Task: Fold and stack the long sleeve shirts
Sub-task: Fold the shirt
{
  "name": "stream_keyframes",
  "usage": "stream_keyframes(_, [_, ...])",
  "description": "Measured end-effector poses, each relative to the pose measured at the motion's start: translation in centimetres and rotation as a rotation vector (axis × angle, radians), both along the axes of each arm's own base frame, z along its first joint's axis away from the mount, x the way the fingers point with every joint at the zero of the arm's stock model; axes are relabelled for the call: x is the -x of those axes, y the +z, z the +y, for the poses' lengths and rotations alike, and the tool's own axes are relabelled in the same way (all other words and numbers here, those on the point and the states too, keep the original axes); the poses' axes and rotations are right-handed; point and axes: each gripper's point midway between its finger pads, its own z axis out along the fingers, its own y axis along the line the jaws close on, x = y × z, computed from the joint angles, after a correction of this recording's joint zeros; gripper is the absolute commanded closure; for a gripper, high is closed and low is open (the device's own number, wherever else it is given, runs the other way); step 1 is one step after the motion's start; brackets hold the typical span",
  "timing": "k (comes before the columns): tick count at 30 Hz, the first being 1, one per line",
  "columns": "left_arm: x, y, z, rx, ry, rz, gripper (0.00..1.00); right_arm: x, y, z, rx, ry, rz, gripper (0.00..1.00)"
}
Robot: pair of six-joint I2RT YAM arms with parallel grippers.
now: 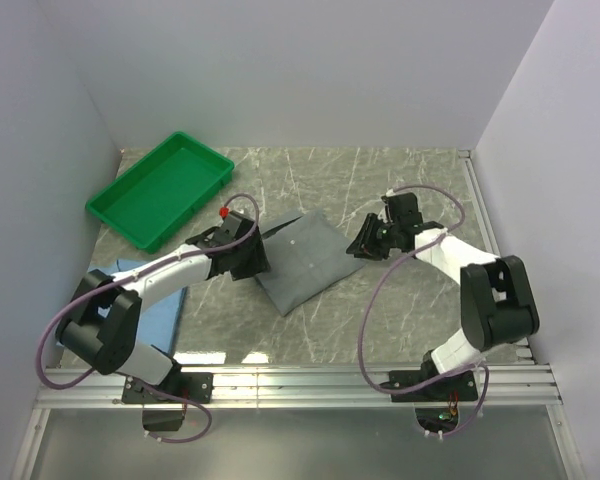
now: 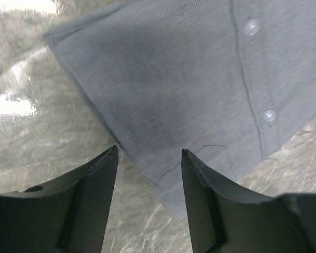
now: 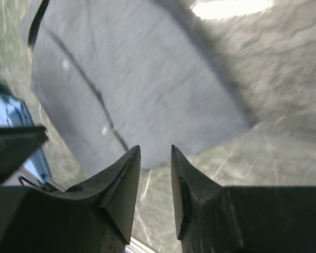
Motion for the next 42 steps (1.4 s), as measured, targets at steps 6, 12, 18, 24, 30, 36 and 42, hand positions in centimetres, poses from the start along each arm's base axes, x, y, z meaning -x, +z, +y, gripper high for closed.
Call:
stream_keyframes(6, [-0.2,-2.2,0.1,-0.006,0.031,0.035,0.5,-0.7,-4.7,-0.3,-0.008,-0.018,0.105,0.63])
stream_keyframes(12, [-2.0,-4.4,1.4,-0.036,0.078,0.074,0.53,0.0,-5.7,0.6,-0.045,0.013,0.143,0.64])
stream_keyframes(18, [-7.4,-4.3,2.5,-0.122,0.079,0.018,0.47,3.2,-5.7,2.9,-0.068,0.089,0.16,0.64])
stream_keyframes(24, [-8.7,-3.8,4.0,-0.24,0.057,-0.02,0.25,6.9,-4.7,5.4,-0.053,0.184,0.177,0.63])
stream_keyframes(30, [-8.2,1.2,5.0,-0.31,0.023,-0.138,0.11,4.5,0.5,2.7,0.023,0.08,0.001,0.47])
stream_keyframes(36, [-4.8,8.6,-1.7,-0.309,-0.185,-0.382,0.09,1.9,6.0,-3.6,0.116,-0.13,-0.171,0.13])
stream_keyframes(42, [0.5,8.5,-10.9,-0.37,-0.477,-0.467,0.11,3.2,8.9,-8.7,0.203,-0.307,-0.239,0.06])
